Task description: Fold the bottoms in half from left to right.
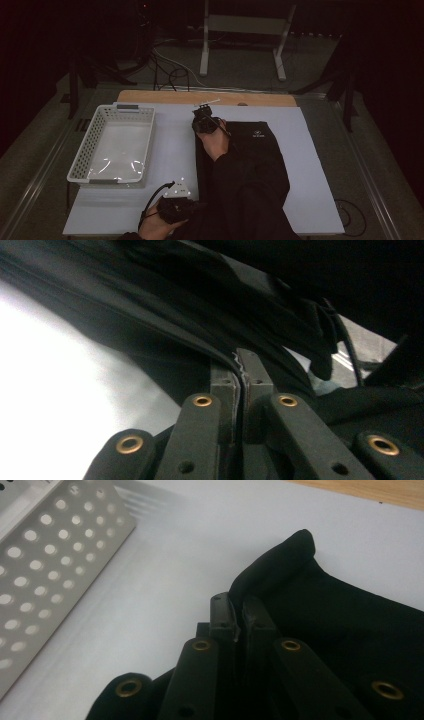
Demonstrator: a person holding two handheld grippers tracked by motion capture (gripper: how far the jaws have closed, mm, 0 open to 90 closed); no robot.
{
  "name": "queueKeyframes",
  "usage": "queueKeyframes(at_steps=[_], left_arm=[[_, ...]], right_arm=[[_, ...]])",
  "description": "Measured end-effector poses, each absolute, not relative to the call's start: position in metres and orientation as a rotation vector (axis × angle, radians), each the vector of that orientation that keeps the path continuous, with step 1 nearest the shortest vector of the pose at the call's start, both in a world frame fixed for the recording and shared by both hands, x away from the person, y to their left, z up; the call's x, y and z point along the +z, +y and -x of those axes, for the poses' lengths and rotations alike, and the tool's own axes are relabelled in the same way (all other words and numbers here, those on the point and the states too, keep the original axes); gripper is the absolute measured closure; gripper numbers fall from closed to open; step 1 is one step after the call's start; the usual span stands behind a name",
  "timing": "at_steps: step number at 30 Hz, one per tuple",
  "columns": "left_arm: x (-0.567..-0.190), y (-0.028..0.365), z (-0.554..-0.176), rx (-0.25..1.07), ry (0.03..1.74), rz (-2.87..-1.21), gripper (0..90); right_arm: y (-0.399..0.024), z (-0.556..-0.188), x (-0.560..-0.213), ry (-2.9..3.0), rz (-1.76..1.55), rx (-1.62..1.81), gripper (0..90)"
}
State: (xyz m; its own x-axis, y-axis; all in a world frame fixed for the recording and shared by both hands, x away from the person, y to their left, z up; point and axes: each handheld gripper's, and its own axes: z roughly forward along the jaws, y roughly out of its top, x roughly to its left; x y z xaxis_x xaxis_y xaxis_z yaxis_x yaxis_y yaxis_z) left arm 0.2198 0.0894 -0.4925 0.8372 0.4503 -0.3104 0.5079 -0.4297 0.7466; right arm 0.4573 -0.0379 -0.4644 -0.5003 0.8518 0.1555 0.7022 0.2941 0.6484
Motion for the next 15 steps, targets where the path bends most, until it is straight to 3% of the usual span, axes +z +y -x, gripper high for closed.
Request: queueKeyframes(at_steps=[15], left_arm=[[-0.493,0.063,-0.207,-0.162,0.574,-2.116,87.0]], right_arm=[[-0.097,-0.463,-0.450,2.267,-1.496,1.008,86.1]])
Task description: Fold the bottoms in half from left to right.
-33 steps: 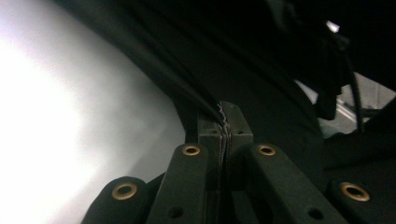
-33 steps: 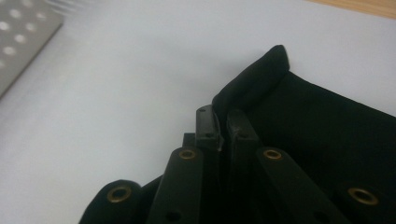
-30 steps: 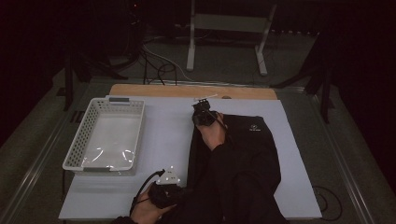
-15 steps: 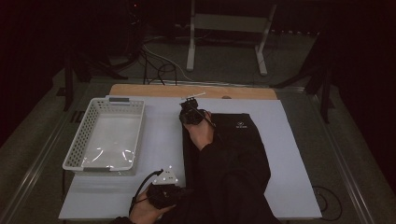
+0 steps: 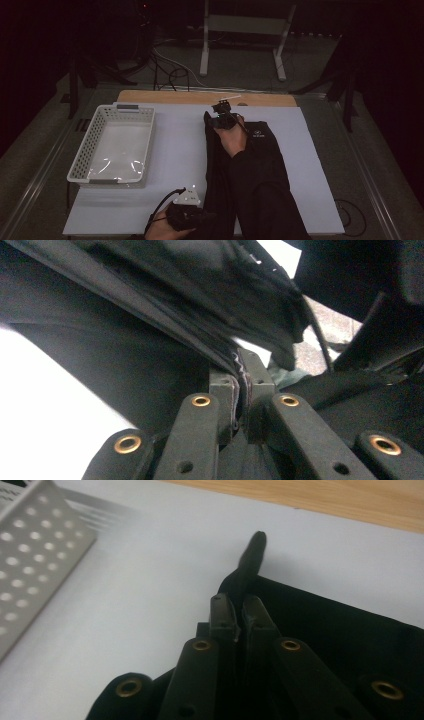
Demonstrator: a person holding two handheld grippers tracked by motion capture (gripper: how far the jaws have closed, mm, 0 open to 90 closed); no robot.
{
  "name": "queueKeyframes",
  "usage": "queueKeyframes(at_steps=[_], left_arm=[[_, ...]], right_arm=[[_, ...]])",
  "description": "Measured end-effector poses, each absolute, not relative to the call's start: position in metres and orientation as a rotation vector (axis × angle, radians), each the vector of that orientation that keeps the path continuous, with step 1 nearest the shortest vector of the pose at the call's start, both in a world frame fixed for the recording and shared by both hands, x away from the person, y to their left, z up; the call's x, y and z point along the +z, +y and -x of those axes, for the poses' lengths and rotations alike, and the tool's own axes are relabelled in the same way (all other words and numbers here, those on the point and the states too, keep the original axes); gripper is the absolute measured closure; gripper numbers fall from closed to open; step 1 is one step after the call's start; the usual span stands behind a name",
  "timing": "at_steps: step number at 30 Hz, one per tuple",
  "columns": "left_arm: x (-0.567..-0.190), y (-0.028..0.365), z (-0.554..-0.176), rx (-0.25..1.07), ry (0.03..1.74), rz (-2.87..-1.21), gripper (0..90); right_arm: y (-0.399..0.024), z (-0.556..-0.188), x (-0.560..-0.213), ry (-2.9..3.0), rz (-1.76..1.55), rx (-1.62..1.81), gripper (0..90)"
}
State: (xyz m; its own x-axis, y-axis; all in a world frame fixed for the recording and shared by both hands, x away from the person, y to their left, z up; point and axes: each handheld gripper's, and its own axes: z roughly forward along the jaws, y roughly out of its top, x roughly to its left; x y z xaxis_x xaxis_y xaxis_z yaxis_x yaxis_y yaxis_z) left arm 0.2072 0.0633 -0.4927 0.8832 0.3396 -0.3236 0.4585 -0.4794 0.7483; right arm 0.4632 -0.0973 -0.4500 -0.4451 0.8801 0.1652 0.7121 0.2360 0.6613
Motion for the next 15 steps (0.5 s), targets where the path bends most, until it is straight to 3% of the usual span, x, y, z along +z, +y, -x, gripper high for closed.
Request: queueKeyframes(at_steps=[15], left_arm=[[-0.482,0.027,-0.207,-0.220,0.476,-2.095,87.4]], right_arm=[[-0.162,-0.463,-0.453,2.202,-1.579,0.972,86.1]])
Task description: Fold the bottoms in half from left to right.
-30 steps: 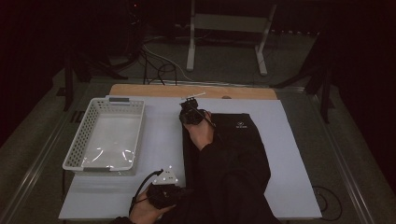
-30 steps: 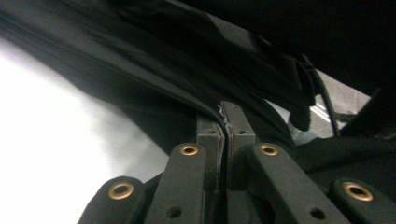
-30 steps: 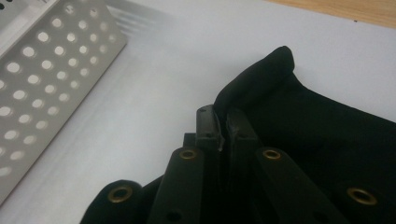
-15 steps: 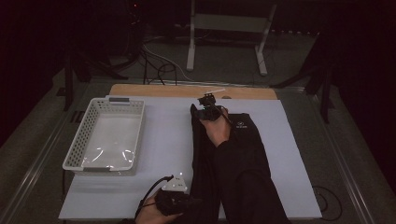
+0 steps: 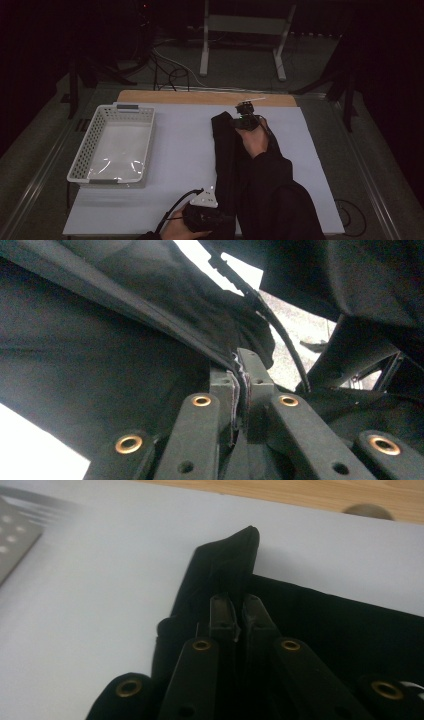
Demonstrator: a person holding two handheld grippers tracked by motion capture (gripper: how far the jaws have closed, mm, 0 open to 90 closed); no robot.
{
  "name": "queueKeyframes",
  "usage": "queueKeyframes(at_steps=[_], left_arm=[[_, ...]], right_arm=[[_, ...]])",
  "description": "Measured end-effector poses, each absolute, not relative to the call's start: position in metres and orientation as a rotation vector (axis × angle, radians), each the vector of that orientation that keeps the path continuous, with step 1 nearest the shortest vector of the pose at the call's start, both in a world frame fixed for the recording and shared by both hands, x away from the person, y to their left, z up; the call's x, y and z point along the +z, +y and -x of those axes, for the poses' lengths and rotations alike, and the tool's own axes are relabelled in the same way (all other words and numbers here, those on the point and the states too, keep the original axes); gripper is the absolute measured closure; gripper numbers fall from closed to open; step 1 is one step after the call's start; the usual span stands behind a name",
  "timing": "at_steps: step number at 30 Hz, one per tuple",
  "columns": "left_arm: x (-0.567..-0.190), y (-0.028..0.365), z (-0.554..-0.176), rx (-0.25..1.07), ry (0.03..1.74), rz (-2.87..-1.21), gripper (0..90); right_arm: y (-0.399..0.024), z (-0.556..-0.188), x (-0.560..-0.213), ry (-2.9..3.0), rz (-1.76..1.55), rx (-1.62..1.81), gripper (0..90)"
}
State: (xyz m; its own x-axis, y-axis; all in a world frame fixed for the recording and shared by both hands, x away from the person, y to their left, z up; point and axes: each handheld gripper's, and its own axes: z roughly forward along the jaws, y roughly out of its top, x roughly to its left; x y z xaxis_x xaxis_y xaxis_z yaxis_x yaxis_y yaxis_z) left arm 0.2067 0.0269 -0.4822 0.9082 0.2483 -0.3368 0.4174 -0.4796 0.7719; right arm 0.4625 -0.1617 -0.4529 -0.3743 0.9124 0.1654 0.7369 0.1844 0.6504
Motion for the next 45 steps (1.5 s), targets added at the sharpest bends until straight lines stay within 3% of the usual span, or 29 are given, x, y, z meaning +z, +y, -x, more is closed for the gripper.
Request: queueKeyframes(at_steps=[22,45], left_arm=[[-0.471,0.002,-0.212,-0.228,0.434,-2.065,87.7],[-0.476,-0.037,-0.227,-0.198,0.479,-2.055,87.7]], right_arm=[[-0.238,-0.460,-0.465,2.112,-1.690,0.894,86.1],[-0.280,-0.462,-0.488,2.085,-1.789,0.766,85.5]])
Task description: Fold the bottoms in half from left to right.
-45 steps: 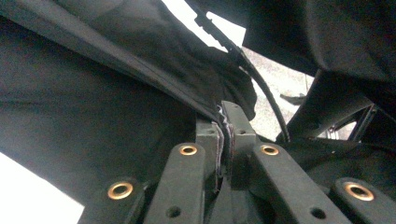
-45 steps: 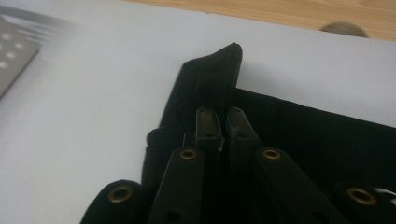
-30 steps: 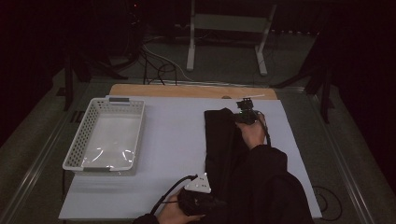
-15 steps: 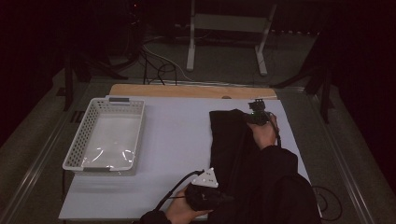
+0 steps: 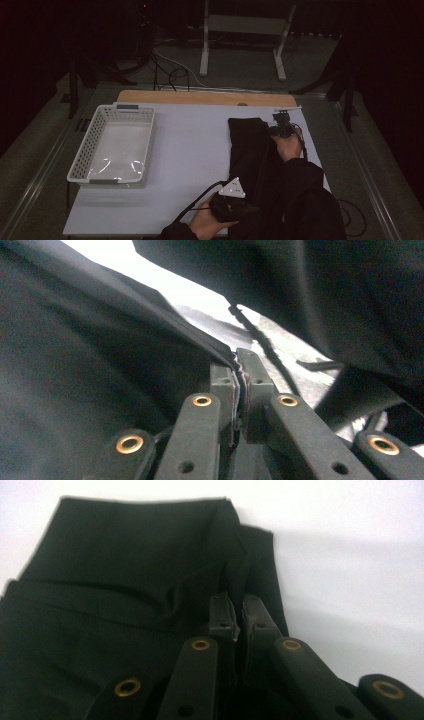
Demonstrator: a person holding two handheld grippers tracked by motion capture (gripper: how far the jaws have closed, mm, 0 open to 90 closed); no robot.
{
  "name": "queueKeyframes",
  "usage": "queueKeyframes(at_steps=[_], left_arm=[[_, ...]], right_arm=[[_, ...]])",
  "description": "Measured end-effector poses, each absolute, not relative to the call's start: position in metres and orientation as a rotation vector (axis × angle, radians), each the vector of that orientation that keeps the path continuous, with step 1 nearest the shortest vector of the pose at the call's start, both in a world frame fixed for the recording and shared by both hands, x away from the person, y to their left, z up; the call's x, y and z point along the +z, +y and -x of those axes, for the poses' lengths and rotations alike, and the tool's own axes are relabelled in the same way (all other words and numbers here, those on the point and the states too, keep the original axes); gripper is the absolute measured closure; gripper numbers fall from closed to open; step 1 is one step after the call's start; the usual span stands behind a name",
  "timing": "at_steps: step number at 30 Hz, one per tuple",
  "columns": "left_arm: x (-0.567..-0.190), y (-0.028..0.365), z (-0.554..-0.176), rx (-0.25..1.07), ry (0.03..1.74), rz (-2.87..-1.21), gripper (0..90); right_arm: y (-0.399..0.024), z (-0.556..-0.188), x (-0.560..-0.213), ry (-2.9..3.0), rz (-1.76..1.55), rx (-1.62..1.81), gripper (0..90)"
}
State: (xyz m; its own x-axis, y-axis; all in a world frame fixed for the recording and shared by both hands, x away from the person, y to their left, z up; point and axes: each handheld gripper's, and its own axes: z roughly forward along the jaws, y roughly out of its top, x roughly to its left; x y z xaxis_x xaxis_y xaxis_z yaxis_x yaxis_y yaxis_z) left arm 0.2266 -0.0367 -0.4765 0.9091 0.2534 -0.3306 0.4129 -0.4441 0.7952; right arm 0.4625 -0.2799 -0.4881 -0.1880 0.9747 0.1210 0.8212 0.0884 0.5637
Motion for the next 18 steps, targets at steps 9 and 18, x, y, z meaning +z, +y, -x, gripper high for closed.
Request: queueKeyframes(at_steps=[9,18], left_arm=[[-0.486,-0.047,-0.234,-0.166,0.525,-2.062,87.5],[-0.492,-0.056,-0.236,-0.157,0.536,-2.074,87.5]], right_arm=[[-0.278,-0.462,-0.495,2.107,-1.775,0.744,81.6],[-0.276,-0.455,-0.492,2.115,-1.721,0.719,63.7]])
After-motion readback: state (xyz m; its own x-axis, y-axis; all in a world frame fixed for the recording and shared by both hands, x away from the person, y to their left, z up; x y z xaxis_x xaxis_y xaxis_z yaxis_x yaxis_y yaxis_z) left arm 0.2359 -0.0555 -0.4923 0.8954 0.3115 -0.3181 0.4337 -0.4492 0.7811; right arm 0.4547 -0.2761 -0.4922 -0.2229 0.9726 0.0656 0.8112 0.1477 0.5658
